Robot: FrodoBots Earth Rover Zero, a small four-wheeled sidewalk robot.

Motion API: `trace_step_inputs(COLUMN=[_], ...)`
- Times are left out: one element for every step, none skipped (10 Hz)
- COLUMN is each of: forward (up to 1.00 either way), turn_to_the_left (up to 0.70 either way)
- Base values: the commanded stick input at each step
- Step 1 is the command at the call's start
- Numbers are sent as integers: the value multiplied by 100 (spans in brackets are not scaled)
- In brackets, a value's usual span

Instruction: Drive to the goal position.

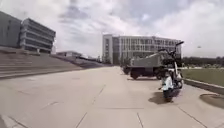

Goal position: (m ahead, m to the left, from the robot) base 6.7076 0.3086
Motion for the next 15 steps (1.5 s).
trace_step_inputs(forward=[98, 99, 100, 100, 100, 100, 100, 100, 100, 100, 100, 100, 100, 100, 100], turn_to_the_left=[2, 2, 2, 2, 2, 2, 2, 10, 25, 29, 5, 3, 2, 2, 2])
